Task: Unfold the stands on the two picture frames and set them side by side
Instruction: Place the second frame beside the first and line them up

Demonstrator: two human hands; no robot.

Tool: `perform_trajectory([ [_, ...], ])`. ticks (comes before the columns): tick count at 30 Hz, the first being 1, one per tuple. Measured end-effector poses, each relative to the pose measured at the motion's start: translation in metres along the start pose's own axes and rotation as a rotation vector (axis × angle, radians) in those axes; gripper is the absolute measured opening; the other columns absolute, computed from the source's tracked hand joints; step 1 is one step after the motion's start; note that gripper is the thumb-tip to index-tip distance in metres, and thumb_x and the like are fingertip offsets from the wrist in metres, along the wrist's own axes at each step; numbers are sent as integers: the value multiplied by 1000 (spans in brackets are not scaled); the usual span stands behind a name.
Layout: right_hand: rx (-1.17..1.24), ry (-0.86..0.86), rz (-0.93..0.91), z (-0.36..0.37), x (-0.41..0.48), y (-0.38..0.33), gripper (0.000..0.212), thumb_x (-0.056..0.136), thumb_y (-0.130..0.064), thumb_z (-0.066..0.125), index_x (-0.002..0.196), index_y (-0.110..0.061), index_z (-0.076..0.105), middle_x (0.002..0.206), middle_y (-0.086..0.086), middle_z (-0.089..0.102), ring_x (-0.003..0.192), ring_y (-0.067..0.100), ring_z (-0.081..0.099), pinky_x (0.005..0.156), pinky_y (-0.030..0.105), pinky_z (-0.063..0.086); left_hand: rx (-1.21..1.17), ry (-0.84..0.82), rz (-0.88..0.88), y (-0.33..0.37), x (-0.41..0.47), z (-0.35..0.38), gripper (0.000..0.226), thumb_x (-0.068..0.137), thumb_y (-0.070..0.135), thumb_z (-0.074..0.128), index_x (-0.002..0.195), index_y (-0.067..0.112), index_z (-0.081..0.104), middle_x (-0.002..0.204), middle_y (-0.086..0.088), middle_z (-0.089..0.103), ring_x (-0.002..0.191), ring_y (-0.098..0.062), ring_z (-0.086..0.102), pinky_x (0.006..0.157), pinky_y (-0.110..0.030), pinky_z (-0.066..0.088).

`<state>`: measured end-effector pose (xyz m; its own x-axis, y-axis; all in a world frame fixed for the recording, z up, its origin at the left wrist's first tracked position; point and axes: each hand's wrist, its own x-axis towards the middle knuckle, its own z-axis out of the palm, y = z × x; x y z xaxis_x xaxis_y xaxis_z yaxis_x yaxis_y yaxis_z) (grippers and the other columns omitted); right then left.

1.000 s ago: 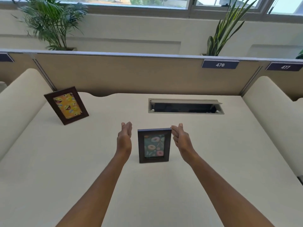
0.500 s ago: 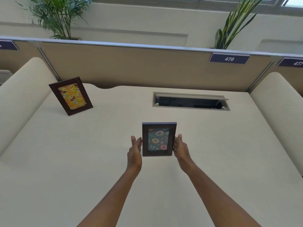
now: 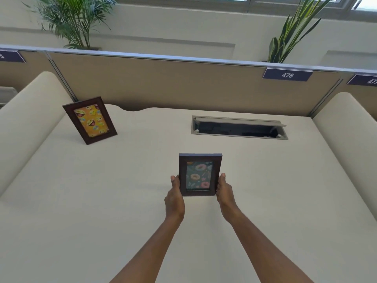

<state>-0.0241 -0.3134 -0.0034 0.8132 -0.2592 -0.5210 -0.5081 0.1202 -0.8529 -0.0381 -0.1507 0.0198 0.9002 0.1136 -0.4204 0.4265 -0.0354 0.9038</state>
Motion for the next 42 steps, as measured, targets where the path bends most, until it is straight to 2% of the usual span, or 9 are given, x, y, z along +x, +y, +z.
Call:
perform_trajectory([
  [5,-16,-15,-5,7,7,-8,52,104,-61,22,95,-41,68,105,-18,72,107,6,65,92,30,48,5,2,1,15,4,-3,86,88,79,6,152,37,45,149,5,57,142,-23,46,120,-40,26],
  [9,-22,-27,-31,20,13,-21,52,104,-63,22,96,-42,69,101,-21,73,104,2,66,85,24,49,-13,18,20,30,12,-10,91,85,81,7,153,35,44,151,4,55,143,-22,46,121,-40,26],
  [13,-55,-55,-69,41,20,-37,52,103,-65,19,101,-46,67,103,-22,72,104,4,66,87,24,46,-34,45,55,45,24,-22,92,84,83,7,150,34,49,147,2,59,139,-23,50,114,-32,30],
  [17,-73,-80,-98,62,29,-51,52,102,-65,19,102,-47,67,103,-22,72,104,5,66,91,26,46,-54,74,69,59,38,-35,93,83,85,8,149,34,50,147,3,59,139,-23,50,117,-35,30],
  [20,-72,-106,-113,79,36,-62,52,103,-64,18,101,-47,68,105,-20,72,107,4,64,98,31,44,-59,104,82,70,50,-47,94,83,85,8,148,34,52,145,3,61,137,-22,51,112,-32,31],
  [24,-63,-134,-127,103,46,-78,52,103,-64,19,100,-47,68,107,-19,73,111,7,65,104,34,44,-64,140,95,85,69,-62,95,83,84,6,150,33,50,147,1,60,140,-24,49,119,-38,28],
  [31,-57,-163,-166,142,71,-105,50,102,-65,23,96,-50,70,97,-24,76,109,4,66,105,35,45,-68,190,123,110,104,-86,91,86,81,5,148,34,52,142,0,64,137,-24,51,118,-38,28],
  [36,-67,-209,-180,171,93,-126,52,101,-66,24,86,-59,73,98,-26,76,111,2,65,101,33,43,-100,216,135,122,134,-103,82,94,76,8,146,32,54,141,0,64,135,-23,52,105,-27,28],
  [42,-108,-246,-182,207,123,-146,52,101,-67,24,97,-47,72,111,-17,75,115,7,65,104,35,43,-124,253,141,136,177,-122,85,93,78,8,148,31,52,145,0,61,141,-24,48,121,-40,25],
])
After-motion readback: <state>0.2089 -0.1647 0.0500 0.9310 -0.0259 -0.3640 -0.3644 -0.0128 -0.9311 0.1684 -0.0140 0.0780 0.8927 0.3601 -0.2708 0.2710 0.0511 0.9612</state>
